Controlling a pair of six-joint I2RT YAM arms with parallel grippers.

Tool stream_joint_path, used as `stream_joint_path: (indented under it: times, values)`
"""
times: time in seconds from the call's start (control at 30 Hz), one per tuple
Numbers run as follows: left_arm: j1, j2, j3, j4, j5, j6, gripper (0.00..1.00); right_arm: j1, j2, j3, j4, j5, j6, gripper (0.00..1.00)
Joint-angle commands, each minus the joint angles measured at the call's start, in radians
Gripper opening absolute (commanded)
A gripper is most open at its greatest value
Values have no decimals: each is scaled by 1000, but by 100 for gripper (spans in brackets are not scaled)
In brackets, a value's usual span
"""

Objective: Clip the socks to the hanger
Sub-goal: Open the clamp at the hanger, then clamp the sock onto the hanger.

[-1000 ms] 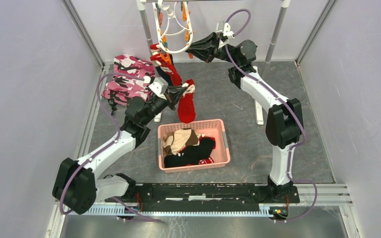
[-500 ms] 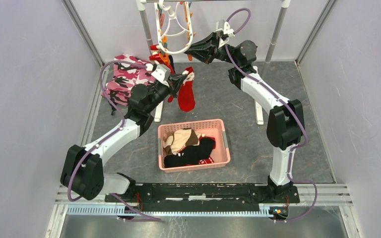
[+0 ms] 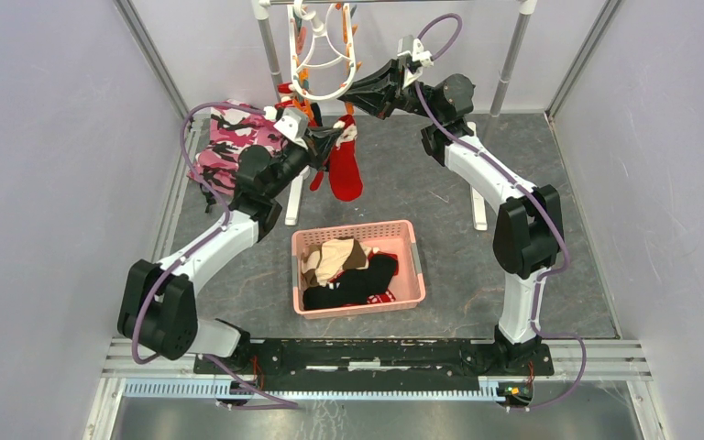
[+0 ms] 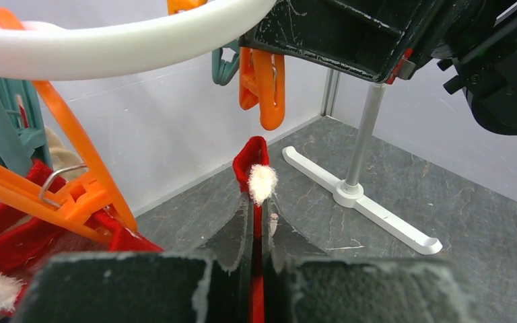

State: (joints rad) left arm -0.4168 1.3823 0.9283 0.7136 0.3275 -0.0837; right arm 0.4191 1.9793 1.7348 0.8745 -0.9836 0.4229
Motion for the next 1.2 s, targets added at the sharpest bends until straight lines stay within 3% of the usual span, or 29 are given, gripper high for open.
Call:
stream_joint_path:
  times: [0.0,1.17]
  values:
    - [12,16,51,61,53,-47,2,9,-50,-3,-15,-21,21,5]
    - [51,55,107,174,168,-209,2,11,-55,-12,-26,-36,5,5]
